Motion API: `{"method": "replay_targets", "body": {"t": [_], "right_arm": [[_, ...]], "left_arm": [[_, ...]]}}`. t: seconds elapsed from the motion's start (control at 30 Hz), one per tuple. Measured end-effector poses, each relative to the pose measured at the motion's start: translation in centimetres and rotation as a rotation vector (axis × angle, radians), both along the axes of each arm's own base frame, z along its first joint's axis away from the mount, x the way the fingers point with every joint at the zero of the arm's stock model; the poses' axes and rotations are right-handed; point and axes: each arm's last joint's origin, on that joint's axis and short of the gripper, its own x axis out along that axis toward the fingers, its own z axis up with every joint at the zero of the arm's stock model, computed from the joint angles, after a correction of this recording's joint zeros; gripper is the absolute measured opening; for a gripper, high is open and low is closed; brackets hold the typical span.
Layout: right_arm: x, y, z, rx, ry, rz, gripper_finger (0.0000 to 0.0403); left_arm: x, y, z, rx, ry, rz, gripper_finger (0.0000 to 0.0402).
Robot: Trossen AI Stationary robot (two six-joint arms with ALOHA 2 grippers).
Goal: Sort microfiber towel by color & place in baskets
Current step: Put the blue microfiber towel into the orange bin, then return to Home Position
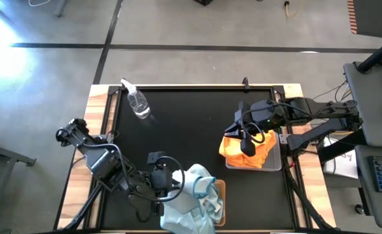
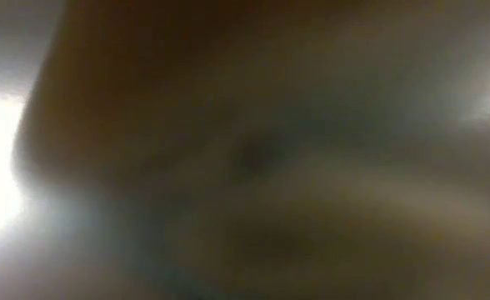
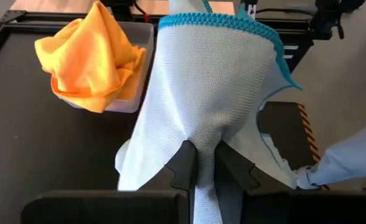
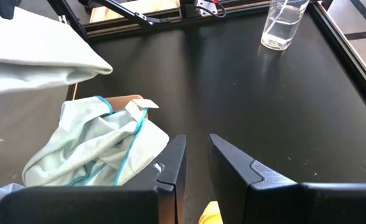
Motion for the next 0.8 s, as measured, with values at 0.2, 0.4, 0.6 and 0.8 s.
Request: {"method": "replay_targets", "body": {"t": [0.2,0.4,0.6,0.8], "right_arm": [[0.00,0.00,0.00,0.000,0.000,0.000,0.0059],[0.00,0.00,0.00,0.000,0.000,0.000,0.0059],[0.00,0.00,0.00,0.000,0.001,0.000,0.0059],[-0.01,0.00,-0.02,0.000,0.002,0.000,0.0059]], "left_arm": [[0.11,0.15,0.00,-0.017,0.000,0.019,0.0042],[0.08,0.03,-0.03,-0.084,0.021,0.020,0.0098],[0.06,-0.04,-0.03,-0.106,0.029,0.012,0.0143],[0.06,-0.04,-0.03,-0.103,0.029,0.010,0.0158]]}}
